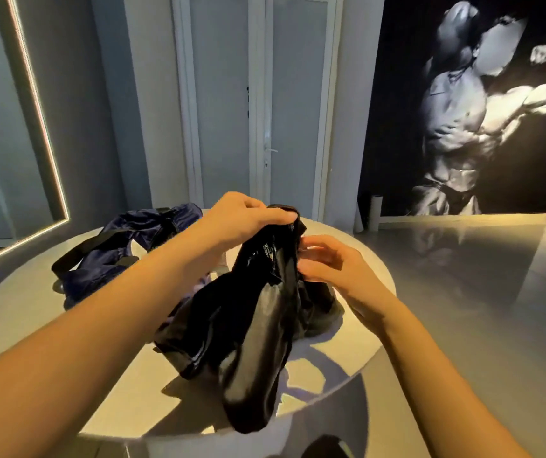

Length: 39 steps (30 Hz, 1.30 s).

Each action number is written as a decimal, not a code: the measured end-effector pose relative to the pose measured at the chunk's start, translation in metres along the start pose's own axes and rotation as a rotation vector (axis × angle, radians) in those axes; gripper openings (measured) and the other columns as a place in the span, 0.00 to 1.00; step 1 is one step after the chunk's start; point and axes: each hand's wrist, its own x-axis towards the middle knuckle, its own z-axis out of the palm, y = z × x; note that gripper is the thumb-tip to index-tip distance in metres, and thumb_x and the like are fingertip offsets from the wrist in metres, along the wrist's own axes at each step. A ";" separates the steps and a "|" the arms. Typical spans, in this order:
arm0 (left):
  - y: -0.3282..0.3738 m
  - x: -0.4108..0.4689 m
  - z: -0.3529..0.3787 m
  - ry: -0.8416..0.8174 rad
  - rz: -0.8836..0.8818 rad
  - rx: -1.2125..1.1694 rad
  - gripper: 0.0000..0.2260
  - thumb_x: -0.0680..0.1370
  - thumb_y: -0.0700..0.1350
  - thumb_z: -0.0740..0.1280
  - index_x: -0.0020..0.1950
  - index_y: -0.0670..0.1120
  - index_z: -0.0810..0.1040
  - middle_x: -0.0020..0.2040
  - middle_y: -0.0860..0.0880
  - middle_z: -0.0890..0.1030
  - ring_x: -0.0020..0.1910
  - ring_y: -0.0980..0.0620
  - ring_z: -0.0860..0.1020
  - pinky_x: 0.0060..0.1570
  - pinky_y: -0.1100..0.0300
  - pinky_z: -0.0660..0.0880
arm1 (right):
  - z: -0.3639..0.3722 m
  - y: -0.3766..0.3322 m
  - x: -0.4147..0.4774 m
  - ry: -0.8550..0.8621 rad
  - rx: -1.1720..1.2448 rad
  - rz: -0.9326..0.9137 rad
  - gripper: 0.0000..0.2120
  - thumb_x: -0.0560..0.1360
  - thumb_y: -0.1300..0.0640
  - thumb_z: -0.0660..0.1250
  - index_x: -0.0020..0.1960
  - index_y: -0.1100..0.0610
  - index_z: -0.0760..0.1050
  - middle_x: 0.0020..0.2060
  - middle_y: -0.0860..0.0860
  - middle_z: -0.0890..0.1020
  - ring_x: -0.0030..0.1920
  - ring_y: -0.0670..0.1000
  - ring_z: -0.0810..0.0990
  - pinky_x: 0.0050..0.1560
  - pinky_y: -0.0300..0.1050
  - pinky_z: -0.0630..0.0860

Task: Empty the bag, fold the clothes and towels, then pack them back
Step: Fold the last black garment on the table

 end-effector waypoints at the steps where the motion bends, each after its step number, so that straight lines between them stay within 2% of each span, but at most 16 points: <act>1: 0.008 -0.003 -0.003 0.003 0.005 0.027 0.22 0.72 0.57 0.77 0.41 0.36 0.80 0.35 0.44 0.79 0.33 0.55 0.77 0.40 0.59 0.70 | 0.004 -0.006 -0.001 0.016 -0.028 -0.024 0.19 0.74 0.49 0.74 0.64 0.51 0.78 0.54 0.49 0.85 0.58 0.50 0.83 0.63 0.54 0.79; 4: 0.032 -0.011 -0.009 -0.030 0.000 0.097 0.24 0.71 0.62 0.76 0.45 0.40 0.84 0.42 0.49 0.85 0.44 0.53 0.81 0.45 0.56 0.72 | 0.011 -0.027 0.001 0.042 -0.085 -0.078 0.13 0.77 0.49 0.72 0.61 0.47 0.80 0.51 0.47 0.86 0.55 0.49 0.84 0.62 0.53 0.80; 6: 0.044 -0.017 -0.014 -0.036 0.023 0.131 0.28 0.68 0.65 0.75 0.49 0.40 0.85 0.46 0.44 0.84 0.51 0.48 0.80 0.47 0.53 0.72 | 0.011 -0.042 0.003 0.041 -0.127 -0.124 0.06 0.80 0.52 0.69 0.56 0.50 0.82 0.47 0.49 0.86 0.51 0.51 0.84 0.58 0.51 0.80; 8: 0.053 -0.023 -0.024 -0.031 0.056 0.162 0.30 0.67 0.65 0.75 0.48 0.38 0.83 0.45 0.39 0.81 0.50 0.47 0.79 0.47 0.53 0.70 | 0.006 -0.058 0.004 0.013 -0.140 -0.135 0.09 0.82 0.56 0.65 0.50 0.59 0.81 0.43 0.57 0.83 0.47 0.56 0.82 0.54 0.53 0.78; 10: 0.056 -0.025 -0.039 -0.065 0.054 0.184 0.25 0.69 0.64 0.75 0.45 0.42 0.85 0.41 0.46 0.84 0.51 0.48 0.81 0.52 0.52 0.74 | -0.005 -0.075 0.003 -0.037 -0.090 -0.112 0.12 0.83 0.57 0.62 0.44 0.62 0.76 0.38 0.58 0.77 0.41 0.53 0.77 0.49 0.50 0.74; 11: 0.056 -0.028 -0.047 -0.114 0.035 0.190 0.23 0.70 0.64 0.75 0.48 0.45 0.86 0.45 0.50 0.86 0.55 0.46 0.81 0.59 0.49 0.75 | -0.010 -0.084 0.002 -0.059 -0.070 -0.102 0.13 0.84 0.56 0.62 0.42 0.61 0.74 0.36 0.56 0.75 0.39 0.50 0.76 0.47 0.46 0.72; 13: 0.052 -0.034 -0.061 -0.253 -0.026 0.148 0.22 0.73 0.63 0.73 0.58 0.49 0.86 0.56 0.48 0.86 0.63 0.43 0.80 0.71 0.40 0.69 | -0.021 -0.104 0.002 -0.082 -0.058 -0.083 0.14 0.84 0.55 0.62 0.40 0.58 0.73 0.33 0.51 0.75 0.35 0.47 0.75 0.42 0.40 0.72; 15: 0.045 -0.040 -0.070 -0.341 -0.077 0.047 0.20 0.76 0.57 0.72 0.63 0.46 0.84 0.61 0.43 0.84 0.63 0.42 0.79 0.73 0.39 0.66 | -0.027 -0.123 0.005 -0.088 -0.081 -0.075 0.15 0.83 0.55 0.63 0.38 0.57 0.73 0.31 0.49 0.76 0.33 0.46 0.76 0.38 0.37 0.73; 19: 0.023 -0.055 -0.074 -0.302 -0.087 -0.081 0.15 0.70 0.50 0.77 0.53 0.43 0.82 0.55 0.41 0.81 0.54 0.41 0.73 0.60 0.43 0.68 | -0.030 -0.157 0.013 -0.081 -0.126 -0.018 0.14 0.82 0.55 0.65 0.39 0.58 0.75 0.33 0.52 0.76 0.33 0.47 0.77 0.38 0.40 0.76; 22: 0.002 -0.069 -0.073 -0.151 -0.081 -0.097 0.17 0.64 0.47 0.77 0.49 0.42 0.81 0.48 0.40 0.81 0.51 0.42 0.76 0.55 0.46 0.69 | -0.033 -0.171 0.017 -0.034 -0.093 0.030 0.11 0.81 0.57 0.66 0.41 0.59 0.77 0.34 0.54 0.79 0.35 0.50 0.79 0.41 0.45 0.77; 26: -0.013 -0.088 -0.085 -0.015 -0.082 -0.024 0.08 0.76 0.39 0.72 0.51 0.33 0.82 0.45 0.38 0.83 0.46 0.45 0.79 0.47 0.53 0.72 | -0.033 -0.178 0.014 0.025 -0.145 0.058 0.09 0.80 0.58 0.67 0.49 0.65 0.80 0.39 0.57 0.81 0.38 0.52 0.82 0.40 0.44 0.81; 30: -0.017 -0.104 -0.105 0.058 -0.133 0.127 0.06 0.79 0.37 0.69 0.48 0.35 0.84 0.42 0.35 0.82 0.39 0.46 0.78 0.38 0.57 0.72 | -0.033 -0.175 0.014 0.084 -0.210 0.069 0.12 0.80 0.58 0.68 0.51 0.68 0.81 0.39 0.57 0.82 0.37 0.52 0.83 0.37 0.42 0.81; 32: -0.015 -0.109 -0.117 0.084 -0.172 0.254 0.08 0.81 0.39 0.67 0.50 0.36 0.84 0.43 0.37 0.85 0.38 0.48 0.81 0.39 0.57 0.75 | -0.031 -0.169 0.018 0.147 -0.293 0.060 0.13 0.80 0.58 0.68 0.50 0.69 0.81 0.39 0.59 0.79 0.37 0.54 0.79 0.39 0.44 0.79; 34: -0.008 -0.112 -0.129 0.099 -0.204 0.307 0.10 0.82 0.40 0.66 0.49 0.36 0.84 0.42 0.39 0.86 0.38 0.48 0.83 0.38 0.57 0.76 | -0.028 -0.164 0.024 0.223 -0.431 0.037 0.09 0.80 0.59 0.67 0.44 0.62 0.80 0.37 0.57 0.73 0.38 0.56 0.72 0.38 0.47 0.74; 37: 0.010 -0.108 -0.146 0.217 -0.165 0.230 0.07 0.79 0.38 0.68 0.43 0.38 0.82 0.34 0.42 0.82 0.33 0.49 0.82 0.33 0.59 0.77 | -0.022 -0.164 0.036 0.300 -0.542 0.025 0.08 0.80 0.61 0.64 0.42 0.57 0.74 0.37 0.55 0.69 0.38 0.56 0.69 0.37 0.49 0.68; 39: 0.025 -0.102 -0.155 0.317 -0.088 0.112 0.05 0.78 0.37 0.69 0.42 0.40 0.81 0.28 0.47 0.79 0.27 0.53 0.80 0.30 0.60 0.79 | -0.021 -0.169 0.043 0.277 -0.516 0.029 0.08 0.80 0.63 0.62 0.43 0.63 0.76 0.38 0.57 0.70 0.39 0.57 0.70 0.37 0.50 0.69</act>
